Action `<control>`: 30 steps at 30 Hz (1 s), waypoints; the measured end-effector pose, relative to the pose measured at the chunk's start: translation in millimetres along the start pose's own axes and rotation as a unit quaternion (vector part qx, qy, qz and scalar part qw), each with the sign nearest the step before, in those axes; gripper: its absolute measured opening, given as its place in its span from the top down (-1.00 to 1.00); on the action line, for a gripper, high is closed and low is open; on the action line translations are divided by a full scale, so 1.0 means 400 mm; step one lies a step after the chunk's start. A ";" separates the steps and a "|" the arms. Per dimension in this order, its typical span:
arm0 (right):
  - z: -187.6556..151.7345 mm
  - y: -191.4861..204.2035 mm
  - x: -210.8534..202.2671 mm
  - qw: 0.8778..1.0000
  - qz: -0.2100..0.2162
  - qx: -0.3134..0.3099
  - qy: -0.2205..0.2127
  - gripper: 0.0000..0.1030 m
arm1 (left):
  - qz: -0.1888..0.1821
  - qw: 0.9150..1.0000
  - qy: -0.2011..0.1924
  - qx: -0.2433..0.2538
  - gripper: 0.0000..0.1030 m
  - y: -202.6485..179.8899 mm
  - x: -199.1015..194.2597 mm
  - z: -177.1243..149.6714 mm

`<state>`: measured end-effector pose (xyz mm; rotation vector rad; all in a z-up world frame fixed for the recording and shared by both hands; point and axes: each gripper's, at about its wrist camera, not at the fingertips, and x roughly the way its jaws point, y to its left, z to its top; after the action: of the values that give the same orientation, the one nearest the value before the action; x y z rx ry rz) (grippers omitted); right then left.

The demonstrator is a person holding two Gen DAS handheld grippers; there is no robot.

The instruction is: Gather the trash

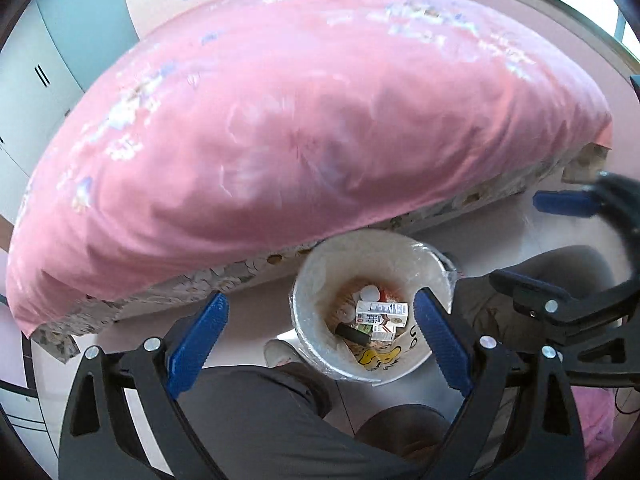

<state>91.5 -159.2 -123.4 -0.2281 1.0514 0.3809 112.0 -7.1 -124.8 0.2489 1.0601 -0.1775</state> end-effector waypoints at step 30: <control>-0.130 0.070 -0.274 0.984 -0.079 0.084 -0.133 -0.69 | 0.032 0.994 -0.107 0.012 -0.87 -0.045 -0.276 -0.116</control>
<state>-9.8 -174.1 -52.2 -0.1050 0.7908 0.1711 15.5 -8.4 -51.6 0.2783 0.8367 -0.1544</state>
